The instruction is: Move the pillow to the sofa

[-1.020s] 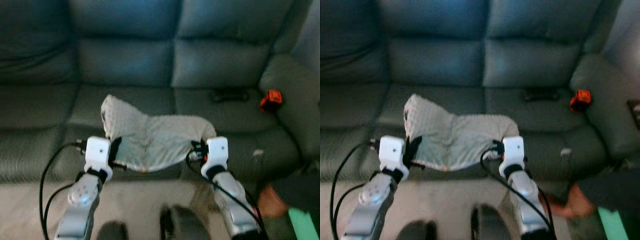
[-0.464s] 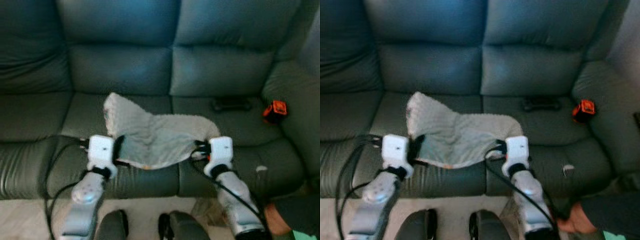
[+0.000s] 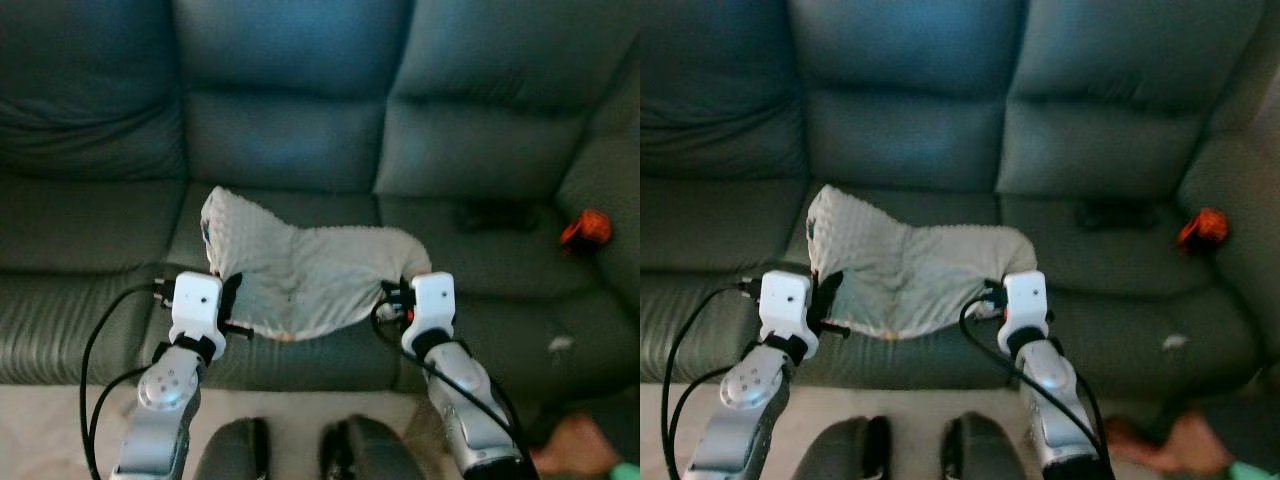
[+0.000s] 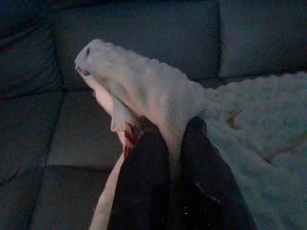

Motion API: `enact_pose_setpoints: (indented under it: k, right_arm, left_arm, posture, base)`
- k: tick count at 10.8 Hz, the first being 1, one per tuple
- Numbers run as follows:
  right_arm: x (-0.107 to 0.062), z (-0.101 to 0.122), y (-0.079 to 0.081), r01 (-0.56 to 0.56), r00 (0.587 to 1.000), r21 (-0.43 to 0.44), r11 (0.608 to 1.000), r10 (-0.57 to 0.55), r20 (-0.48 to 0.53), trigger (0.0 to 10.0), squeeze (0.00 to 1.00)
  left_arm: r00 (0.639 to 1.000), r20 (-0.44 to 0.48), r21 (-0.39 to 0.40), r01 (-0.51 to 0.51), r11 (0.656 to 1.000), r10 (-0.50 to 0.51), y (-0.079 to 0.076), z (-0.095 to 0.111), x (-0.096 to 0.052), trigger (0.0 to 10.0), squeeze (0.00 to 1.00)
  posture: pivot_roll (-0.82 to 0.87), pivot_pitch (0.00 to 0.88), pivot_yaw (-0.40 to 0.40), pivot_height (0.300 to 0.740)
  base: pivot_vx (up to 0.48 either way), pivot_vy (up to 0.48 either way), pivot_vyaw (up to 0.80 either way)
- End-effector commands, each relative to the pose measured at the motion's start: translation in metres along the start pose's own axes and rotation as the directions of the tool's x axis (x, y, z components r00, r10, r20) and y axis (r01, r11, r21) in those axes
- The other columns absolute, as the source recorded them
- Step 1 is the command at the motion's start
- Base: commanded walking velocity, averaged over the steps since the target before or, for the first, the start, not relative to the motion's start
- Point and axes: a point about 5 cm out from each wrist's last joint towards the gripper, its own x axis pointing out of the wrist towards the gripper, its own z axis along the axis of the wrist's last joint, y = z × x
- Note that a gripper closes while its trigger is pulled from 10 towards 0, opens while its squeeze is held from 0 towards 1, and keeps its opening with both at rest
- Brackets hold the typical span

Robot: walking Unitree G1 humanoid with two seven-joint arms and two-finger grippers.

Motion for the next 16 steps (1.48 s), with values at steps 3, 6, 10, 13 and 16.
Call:
enact_pose_setpoints:
  k: [3, 6, 10, 13, 16]
  right_arm:
    - [-0.002, -0.002, -0.004, 0.018, 1.0, -0.004, 1.0, -0.018, -0.006, 10.0, 0.0]
    - [-0.003, -0.001, -0.006, 0.035, 0.999, -0.007, 0.999, -0.034, 0.004, 10.0, 0.0]
    - [-0.003, 0.0, -0.009, 0.053, 0.999, -0.005, 0.999, -0.053, 0.013, 10.0, 0.0]
    - [0.0, 0.001, -0.011, 0.057, 0.998, -0.005, 0.998, -0.057, 0.014, 10.0, 0.0]
    - [0.002, 0.001, -0.01, 0.057, 0.998, -0.003, 0.998, -0.057, 0.016, 10.0, 0.0]
  left_arm:
    - [1.0, 0.01, 0.016, 0.026, 1.0, -0.026, -0.009, 0.002, 0.0, 10.0, 0.0]
    - [1.0, 0.01, 0.031, -0.024, 0.999, 0.023, -0.003, -0.001, 0.003, 10.0, 0.0]
    - [0.997, 0.02, 0.034, -0.079, 0.996, 0.079, 0.007, -0.002, 0.003, 10.0, 0.0]
    - [0.994, 0.016, 0.042, -0.111, 0.993, 0.111, 0.011, -0.003, 0.004, 10.0, 0.0]
    - [0.995, 0.02, 0.032, -0.096, 0.995, 0.095, 0.009, -0.002, 0.007, 10.0, 0.0]
  posture:
    - [-0.03, 0.174, -0.082, 0.74]
    - [-0.03, 0.18, -0.078, 0.74]
    - [-0.04, 0.191, -0.08, 0.665]
    - [-0.03, 0.189, -0.078, 0.665]
    - [-0.03, 0.186, -0.073, 0.625]
  base:
    - [0.0, 0.0, 0.0]
    - [0.0, 0.0, 0.0]
    - [0.0, 0.0, 0.0]
    - [0.0, 0.0, 0.0]
    - [0.0, 0.0, 0.0]
